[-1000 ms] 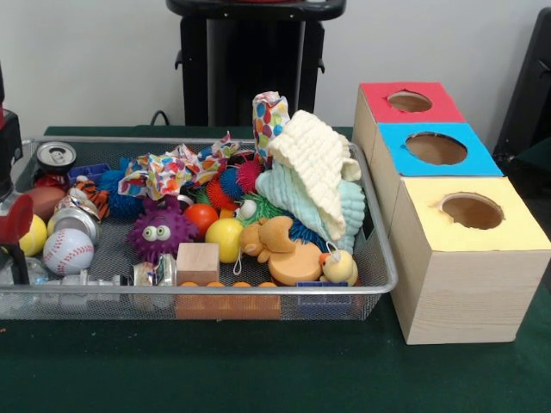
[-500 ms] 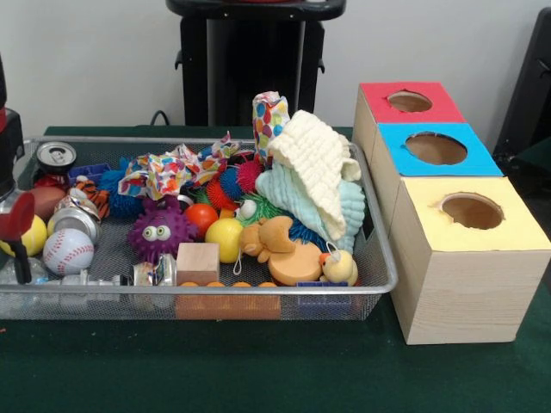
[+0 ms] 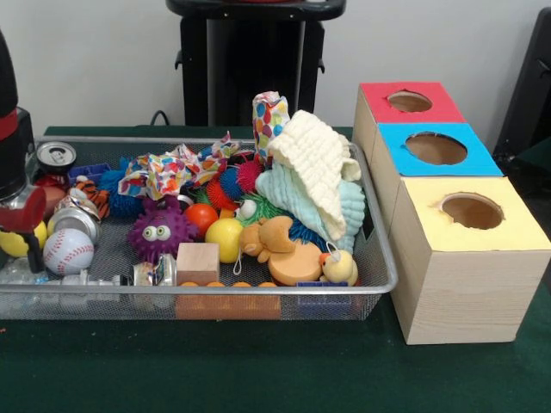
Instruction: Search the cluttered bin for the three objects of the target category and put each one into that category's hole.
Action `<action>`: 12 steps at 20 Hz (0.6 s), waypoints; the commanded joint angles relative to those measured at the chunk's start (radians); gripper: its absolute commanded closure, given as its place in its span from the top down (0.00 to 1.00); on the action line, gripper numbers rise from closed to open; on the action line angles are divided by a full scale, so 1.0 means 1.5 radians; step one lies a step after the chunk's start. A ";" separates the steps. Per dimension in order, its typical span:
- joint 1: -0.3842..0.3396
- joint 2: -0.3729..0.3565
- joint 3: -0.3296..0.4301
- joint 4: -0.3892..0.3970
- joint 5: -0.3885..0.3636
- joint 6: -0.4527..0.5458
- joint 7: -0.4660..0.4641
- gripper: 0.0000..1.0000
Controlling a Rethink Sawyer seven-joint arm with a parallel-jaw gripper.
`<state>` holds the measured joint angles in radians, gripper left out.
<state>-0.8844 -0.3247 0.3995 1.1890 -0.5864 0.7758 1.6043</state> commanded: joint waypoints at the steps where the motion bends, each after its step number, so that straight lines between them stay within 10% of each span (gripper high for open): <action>1: 0.003 0.009 -0.016 0.075 -0.004 -0.021 -0.005 1.00; 12: 0.006 0.005 0.006 0.031 0.005 0.022 -0.053 1.00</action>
<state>-0.8843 -0.3249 0.3958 1.2143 -0.5860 0.7752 1.6043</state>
